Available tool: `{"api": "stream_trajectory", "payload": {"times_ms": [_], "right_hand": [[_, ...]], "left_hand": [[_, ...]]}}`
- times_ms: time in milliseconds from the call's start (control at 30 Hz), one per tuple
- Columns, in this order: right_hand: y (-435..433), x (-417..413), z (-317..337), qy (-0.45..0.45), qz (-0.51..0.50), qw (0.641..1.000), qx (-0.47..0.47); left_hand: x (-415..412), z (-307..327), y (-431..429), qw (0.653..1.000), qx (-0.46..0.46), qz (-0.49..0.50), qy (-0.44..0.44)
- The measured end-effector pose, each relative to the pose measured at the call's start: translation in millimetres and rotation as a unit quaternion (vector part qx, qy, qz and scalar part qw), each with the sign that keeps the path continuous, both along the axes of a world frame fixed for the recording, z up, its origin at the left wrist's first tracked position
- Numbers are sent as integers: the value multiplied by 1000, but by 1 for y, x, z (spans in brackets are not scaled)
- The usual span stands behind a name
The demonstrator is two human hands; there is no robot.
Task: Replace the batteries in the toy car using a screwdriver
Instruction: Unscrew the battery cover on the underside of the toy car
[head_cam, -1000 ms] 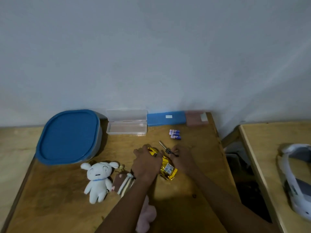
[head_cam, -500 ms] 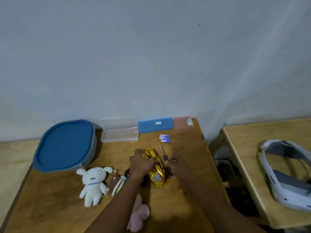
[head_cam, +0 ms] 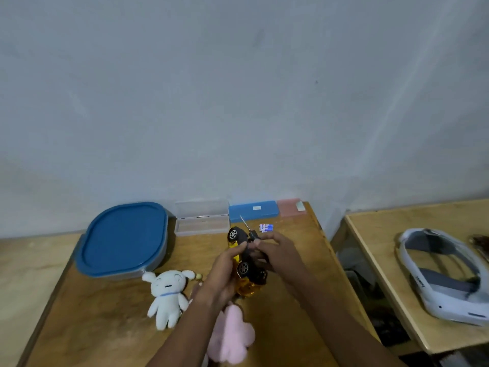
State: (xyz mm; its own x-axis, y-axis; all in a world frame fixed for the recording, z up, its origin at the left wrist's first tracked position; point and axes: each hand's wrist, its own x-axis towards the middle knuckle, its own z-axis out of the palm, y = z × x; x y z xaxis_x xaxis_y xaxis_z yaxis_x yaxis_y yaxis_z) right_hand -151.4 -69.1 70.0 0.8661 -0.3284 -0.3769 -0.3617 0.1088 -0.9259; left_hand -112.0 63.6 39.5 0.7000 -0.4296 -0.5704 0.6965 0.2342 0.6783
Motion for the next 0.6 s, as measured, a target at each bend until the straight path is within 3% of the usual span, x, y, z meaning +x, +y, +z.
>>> {"api": "stream_trajectory", "payload": {"times_ms": [100, 233, 367, 600], "right_hand": [[-2, -11, 15, -4, -15, 1000, 0], [-9, -28, 22, -3, -15, 998, -65], [-12, -39, 34, -50, -18, 993, -104], [-31, -34, 45, -105, -4, 961, -256]], "left_hand": [[0, -6, 16, 999, -3, 18, -28], [0, 4, 22, 999, -8, 18, -48], [-3, 14, 17, 997, 7, 19, -69], [-5, 26, -8, 990, 33, 40, -135]]}}
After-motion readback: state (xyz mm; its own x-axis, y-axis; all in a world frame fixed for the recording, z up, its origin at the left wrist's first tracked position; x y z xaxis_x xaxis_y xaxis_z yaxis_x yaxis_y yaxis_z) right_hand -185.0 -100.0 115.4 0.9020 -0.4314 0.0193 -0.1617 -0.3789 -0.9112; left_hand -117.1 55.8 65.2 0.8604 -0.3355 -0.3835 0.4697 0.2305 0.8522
